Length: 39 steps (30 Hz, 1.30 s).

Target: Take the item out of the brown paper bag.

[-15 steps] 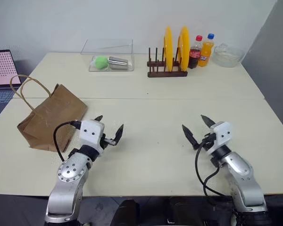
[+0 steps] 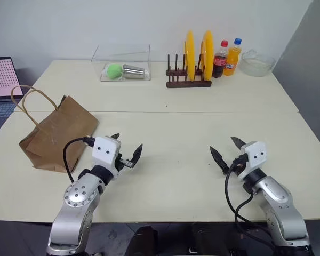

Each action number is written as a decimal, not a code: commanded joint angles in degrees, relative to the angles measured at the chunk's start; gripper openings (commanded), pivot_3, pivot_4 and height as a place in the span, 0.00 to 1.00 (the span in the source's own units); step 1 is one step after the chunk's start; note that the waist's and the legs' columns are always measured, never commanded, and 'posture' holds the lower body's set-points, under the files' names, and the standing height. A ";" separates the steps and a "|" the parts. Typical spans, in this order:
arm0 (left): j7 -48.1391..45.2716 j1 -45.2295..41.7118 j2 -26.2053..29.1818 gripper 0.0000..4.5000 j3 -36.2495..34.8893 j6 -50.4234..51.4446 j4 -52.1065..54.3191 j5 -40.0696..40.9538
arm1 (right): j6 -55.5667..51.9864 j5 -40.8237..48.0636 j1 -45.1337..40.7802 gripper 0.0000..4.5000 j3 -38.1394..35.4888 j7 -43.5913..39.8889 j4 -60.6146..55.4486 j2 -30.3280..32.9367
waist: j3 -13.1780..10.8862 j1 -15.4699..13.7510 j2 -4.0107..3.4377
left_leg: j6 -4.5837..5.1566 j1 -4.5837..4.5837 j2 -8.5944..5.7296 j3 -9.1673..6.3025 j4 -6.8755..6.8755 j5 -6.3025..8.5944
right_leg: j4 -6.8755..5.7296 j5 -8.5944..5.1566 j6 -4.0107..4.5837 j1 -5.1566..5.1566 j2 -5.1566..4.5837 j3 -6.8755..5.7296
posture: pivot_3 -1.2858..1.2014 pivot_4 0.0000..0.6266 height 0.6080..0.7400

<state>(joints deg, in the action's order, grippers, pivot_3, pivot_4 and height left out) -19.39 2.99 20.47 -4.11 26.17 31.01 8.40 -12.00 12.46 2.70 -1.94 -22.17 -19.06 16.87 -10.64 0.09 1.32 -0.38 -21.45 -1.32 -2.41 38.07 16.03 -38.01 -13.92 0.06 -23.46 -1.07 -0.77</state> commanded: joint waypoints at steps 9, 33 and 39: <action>2.62 -0.70 -1.02 1.00 -0.66 -5.86 -1.58 -2.08 | 2.65 2.27 -5.47 1.00 1.00 -5.43 0.36 1.69 | 0.00 -0.03 0.00 | 0.00 0.00 -0.01 0.00 0.00 0.00 | 0.02 0.00 0.00 0.00 0.00 -0.01 | 0.52 0.24 1.00; -6.59 2.54 21.24 1.00 -46.87 18.48 -5.93 32.14 | -11.89 22.83 -29.95 1.00 6.28 -29.30 -1.87 7.92 | -0.02 -0.07 0.08 | 0.00 -0.06 -0.04 -0.30 0.02 0.00 | 0.10 -0.02 0.03 0.04 -0.04 -0.29 | 0.52 0.24 1.00; -14.48 -2.36 33.38 1.00 -44.11 20.33 -21.90 31.84 | -12.86 23.26 -30.37 1.00 6.31 -28.88 -3.26 7.93 | -0.03 0.02 0.06 | -0.01 -0.06 -0.01 -0.31 -0.05 0.00 | 0.09 -0.03 0.06 -0.03 -0.03 -0.30 | 0.52 0.24 1.00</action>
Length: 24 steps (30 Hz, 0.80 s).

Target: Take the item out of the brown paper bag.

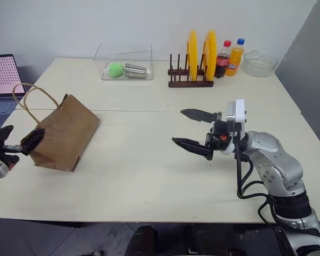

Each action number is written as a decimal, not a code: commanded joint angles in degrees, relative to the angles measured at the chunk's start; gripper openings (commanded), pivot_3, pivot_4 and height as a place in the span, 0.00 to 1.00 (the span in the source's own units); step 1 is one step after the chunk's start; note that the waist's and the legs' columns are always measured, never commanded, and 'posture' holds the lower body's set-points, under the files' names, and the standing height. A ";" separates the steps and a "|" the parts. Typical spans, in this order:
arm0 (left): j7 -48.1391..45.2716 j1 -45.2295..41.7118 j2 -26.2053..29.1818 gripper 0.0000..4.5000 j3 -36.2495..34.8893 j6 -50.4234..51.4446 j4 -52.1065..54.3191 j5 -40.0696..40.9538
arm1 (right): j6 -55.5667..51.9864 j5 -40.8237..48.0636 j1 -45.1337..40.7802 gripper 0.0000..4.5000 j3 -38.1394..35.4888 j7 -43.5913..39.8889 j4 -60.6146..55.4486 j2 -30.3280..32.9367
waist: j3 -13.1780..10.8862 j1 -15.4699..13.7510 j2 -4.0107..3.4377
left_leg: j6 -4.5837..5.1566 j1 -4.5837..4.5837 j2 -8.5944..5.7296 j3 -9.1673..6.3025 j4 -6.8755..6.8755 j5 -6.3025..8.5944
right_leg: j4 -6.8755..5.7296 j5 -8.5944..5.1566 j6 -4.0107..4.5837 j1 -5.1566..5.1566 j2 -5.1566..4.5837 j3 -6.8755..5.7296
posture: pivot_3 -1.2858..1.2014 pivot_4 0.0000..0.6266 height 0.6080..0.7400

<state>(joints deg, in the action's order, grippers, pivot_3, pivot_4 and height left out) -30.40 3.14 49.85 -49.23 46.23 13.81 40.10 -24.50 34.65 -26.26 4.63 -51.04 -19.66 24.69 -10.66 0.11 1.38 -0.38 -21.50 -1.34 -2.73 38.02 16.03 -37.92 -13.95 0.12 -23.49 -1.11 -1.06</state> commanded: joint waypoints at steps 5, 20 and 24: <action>-8.24 -10.33 9.63 1.00 8.88 -2.05 -16.67 -3.03 | -1.25 1.43 -1.99 1.00 -0.17 0.86 -4.22 -0.11 | -0.01 -0.11 -0.01 | 0.00 -0.03 0.00 0.01 0.00 0.00 | 0.02 0.00 0.01 -0.04 -0.02 0.03 | 0.52 0.24 1.00; -15.01 -34.39 11.88 1.00 24.54 -13.65 -41.53 -13.92 | -2.63 1.24 -2.16 1.00 0.04 1.26 -6.43 0.65 | 0.00 0.03 0.01 | -0.03 -0.54 0.00 0.07 -0.03 -0.01 | -0.06 0.20 0.31 -0.60 -0.04 0.07 | 0.52 0.24 1.00; -16.34 -36.80 12.75 0.96 23.88 -13.92 -43.41 -14.09 | -2.44 0.93 -2.21 1.00 0.11 1.10 -6.21 0.83 | 0.00 0.06 0.01 | -0.03 -0.54 0.00 0.09 -0.02 -0.01 | -0.07 0.20 0.30 -0.60 -0.04 0.07 | 0.52 0.24 1.00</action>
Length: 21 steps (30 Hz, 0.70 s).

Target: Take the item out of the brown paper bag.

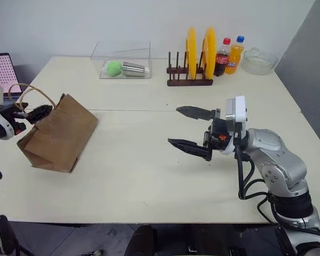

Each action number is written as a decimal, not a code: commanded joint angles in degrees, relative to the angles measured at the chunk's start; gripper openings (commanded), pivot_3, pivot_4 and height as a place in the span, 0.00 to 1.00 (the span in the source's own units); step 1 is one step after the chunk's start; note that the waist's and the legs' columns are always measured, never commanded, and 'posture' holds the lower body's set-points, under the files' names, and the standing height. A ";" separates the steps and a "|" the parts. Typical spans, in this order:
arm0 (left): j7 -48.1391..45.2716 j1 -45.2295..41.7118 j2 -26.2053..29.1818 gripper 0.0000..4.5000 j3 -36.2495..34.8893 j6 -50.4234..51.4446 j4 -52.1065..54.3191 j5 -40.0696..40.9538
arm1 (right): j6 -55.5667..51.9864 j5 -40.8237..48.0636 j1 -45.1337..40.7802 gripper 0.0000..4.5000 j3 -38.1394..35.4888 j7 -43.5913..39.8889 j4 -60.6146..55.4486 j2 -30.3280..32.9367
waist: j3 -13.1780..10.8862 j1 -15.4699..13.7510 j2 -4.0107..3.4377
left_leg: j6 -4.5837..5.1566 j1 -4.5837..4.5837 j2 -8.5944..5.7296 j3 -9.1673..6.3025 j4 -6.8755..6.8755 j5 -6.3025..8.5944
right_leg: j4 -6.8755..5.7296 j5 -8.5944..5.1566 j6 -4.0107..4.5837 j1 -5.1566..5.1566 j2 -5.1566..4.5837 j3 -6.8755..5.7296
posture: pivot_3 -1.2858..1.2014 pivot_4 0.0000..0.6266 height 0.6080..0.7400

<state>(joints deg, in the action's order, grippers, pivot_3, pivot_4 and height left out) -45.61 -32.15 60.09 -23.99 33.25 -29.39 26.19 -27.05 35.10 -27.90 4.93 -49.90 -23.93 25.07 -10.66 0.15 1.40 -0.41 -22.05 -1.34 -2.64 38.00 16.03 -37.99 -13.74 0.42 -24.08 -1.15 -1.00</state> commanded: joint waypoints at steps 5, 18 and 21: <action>-2.91 -0.57 3.89 0.65 -2.75 -0.03 0.60 0.52 | 0.55 0.17 -0.86 1.00 0.02 -0.23 -1.46 0.31 | 0.00 0.14 0.00 | 0.00 0.00 0.00 0.00 0.00 0.00 | -0.02 0.00 0.00 -0.01 0.00 0.01 | 0.52 0.24 1.00; -6.95 -7.86 3.93 0.00 1.09 -0.12 1.21 0.03 | 1.36 -1.35 -0.71 1.00 0.54 0.31 -0.84 0.38 | 0.00 0.06 0.04 | 0.00 0.00 0.00 -0.01 0.03 0.00 | -0.05 0.00 -0.01 0.00 0.01 -0.01 | 0.52 0.24 1.00; -8.50 -13.36 2.86 0.00 4.65 -0.13 1.19 -0.59 | 0.97 -2.27 -0.07 1.00 0.61 0.75 -1.04 0.92 | -0.01 -0.06 0.09 | 0.00 -0.02 -0.02 -0.02 0.07 -0.01 | -0.06 0.00 -0.01 0.02 0.01 -0.03 | 0.52 0.24 1.00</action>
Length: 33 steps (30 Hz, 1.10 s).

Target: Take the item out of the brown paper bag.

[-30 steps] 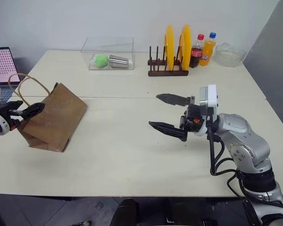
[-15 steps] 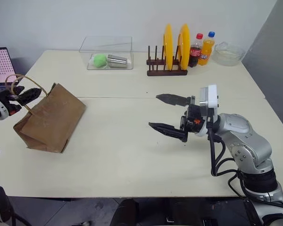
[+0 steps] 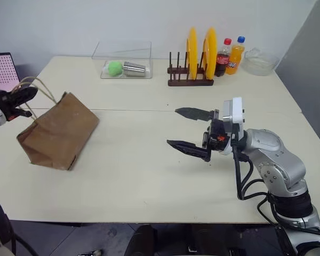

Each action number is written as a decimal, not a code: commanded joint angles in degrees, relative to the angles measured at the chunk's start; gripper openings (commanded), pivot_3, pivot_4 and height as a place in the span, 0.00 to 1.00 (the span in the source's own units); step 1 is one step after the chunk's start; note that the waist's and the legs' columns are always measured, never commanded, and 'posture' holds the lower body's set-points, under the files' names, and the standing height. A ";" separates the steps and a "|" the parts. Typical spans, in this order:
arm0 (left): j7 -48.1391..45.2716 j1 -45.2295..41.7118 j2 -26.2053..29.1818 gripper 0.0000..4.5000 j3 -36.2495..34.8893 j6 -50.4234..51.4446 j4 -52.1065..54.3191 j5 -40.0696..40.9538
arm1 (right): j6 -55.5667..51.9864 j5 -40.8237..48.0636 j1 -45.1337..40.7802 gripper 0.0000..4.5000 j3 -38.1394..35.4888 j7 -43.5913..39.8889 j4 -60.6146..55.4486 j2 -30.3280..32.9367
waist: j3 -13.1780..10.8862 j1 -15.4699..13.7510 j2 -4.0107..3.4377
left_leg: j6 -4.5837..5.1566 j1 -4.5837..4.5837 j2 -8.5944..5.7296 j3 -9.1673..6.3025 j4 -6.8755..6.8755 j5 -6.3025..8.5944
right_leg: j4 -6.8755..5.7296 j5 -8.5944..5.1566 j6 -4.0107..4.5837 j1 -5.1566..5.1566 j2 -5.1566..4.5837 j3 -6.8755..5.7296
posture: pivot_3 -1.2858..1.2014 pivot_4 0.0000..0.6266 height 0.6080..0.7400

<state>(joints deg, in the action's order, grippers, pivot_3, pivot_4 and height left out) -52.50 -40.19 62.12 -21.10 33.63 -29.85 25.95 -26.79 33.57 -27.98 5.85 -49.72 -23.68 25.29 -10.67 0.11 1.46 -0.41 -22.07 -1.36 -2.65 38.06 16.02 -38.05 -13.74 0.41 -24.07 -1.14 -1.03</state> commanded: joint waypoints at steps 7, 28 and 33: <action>-6.53 -22.27 -4.86 0.00 11.71 -3.17 -4.05 -4.44 | -0.42 -1.84 2.78 1.00 -1.23 2.08 -2.73 2.93 | -0.03 0.02 0.18 | -0.01 -0.07 -0.05 0.02 0.05 -0.01 | 0.00 0.01 -0.02 -0.02 0.00 0.02 | 0.52 0.24 1.00; -17.57 -48.56 -32.47 0.00 22.40 -27.04 -37.44 -19.39 | -9.32 -0.12 21.32 1.00 -8.55 14.35 -19.08 9.42 | -0.08 0.17 0.27 | 0.02 -0.52 -0.06 0.01 0.24 0.00 | -0.06 0.00 -0.07 -0.28 0.02 -0.07 | 0.52 0.24 1.00; -16.67 -50.41 -37.01 0.00 21.51 -28.89 -40.28 -20.38 | -10.16 -0.88 25.25 1.00 -9.63 17.25 -22.12 9.86 | -0.09 0.21 0.27 | 0.04 -0.72 -0.05 -0.05 0.67 0.01 | -0.15 -0.06 -0.24 -0.28 0.03 -0.15 | 0.52 0.24 1.00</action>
<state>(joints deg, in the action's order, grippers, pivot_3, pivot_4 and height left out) -69.31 -87.48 25.24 1.84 6.46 -70.51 5.41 -37.08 32.68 -3.01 -1.83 -33.50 -43.03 34.85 -10.75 0.32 1.74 -0.37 -22.79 -1.41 -2.71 38.76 16.04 -38.20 -13.85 0.07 -24.34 -1.11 -1.18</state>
